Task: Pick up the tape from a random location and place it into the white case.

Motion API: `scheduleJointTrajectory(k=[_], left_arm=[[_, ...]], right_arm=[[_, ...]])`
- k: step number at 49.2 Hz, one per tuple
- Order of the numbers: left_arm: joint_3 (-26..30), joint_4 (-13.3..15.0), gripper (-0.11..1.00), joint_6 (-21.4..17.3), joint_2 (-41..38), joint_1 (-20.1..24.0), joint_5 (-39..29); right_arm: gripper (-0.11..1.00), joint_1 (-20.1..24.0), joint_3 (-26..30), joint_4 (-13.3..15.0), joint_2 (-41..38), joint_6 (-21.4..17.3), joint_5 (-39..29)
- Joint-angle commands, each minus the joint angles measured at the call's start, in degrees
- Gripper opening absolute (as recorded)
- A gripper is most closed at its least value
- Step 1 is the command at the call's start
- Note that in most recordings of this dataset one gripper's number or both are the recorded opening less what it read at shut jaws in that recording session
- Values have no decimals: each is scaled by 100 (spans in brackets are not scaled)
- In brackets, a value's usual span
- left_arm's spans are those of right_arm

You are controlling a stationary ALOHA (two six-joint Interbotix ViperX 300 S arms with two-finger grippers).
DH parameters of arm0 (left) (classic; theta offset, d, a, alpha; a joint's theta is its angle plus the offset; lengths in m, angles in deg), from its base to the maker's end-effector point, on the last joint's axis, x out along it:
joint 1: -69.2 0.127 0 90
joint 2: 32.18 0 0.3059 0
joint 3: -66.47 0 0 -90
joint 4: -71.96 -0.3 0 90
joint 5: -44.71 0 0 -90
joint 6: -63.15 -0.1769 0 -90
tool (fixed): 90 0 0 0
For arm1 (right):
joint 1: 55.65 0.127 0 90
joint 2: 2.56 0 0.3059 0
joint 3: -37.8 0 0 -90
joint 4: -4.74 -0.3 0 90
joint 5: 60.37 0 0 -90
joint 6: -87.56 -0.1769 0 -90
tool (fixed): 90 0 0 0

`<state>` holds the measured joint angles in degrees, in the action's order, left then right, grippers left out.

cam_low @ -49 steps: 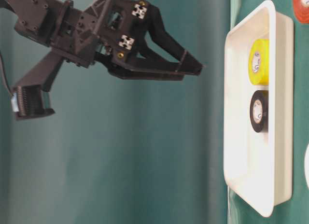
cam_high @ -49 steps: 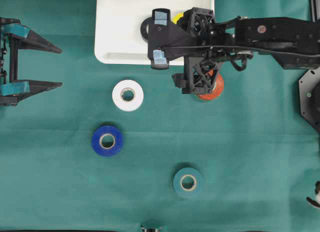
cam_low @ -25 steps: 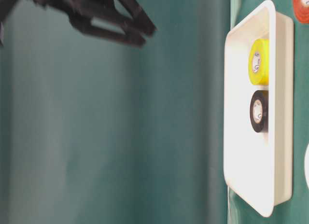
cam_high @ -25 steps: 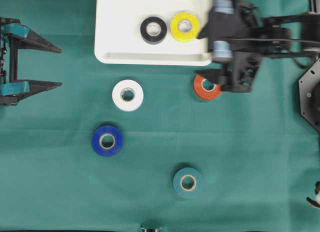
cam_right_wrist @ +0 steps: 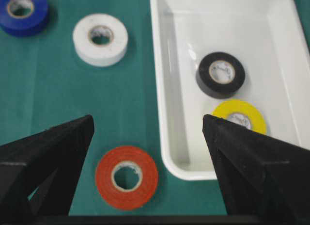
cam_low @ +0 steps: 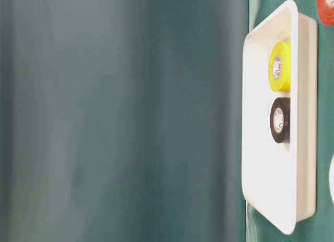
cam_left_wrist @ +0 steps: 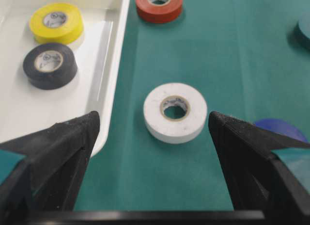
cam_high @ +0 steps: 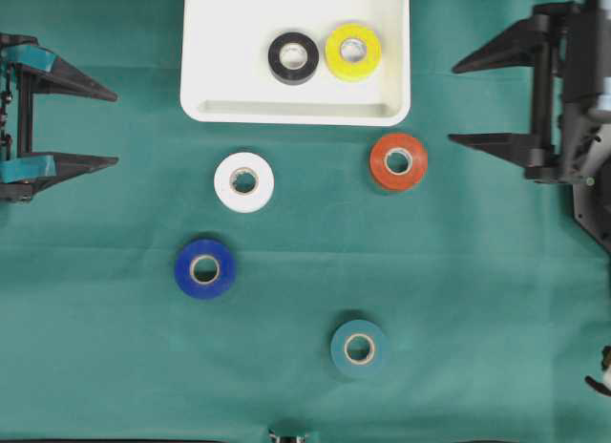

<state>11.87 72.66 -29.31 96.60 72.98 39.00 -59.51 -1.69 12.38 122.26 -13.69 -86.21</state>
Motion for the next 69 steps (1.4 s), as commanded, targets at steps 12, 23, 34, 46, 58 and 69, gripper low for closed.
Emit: scheduleJointTrajectory(k=[12,23,34,46,58,69], left_arm=[[53,9,97,9,-9,18,26],[53,9,97,9,-18,18,35],[53,9,97,9,-9,18,35],[53,9,97,18,-18,18,26],[62,9,97,26,0,-290,62],[62,9,97,158,0,-984,132]], right_arm=[[90,9,-642,-44,352,-35,615],[90,9,-1081,-53,369,-35,1143],[90,18,-1230,-53,369,-35,1345],[90,9,-1213,-53,369,-35,1336],[90,9,-1213,-53,369,-35,1345],[90,9,-1213,-53,369,-26,1345]])
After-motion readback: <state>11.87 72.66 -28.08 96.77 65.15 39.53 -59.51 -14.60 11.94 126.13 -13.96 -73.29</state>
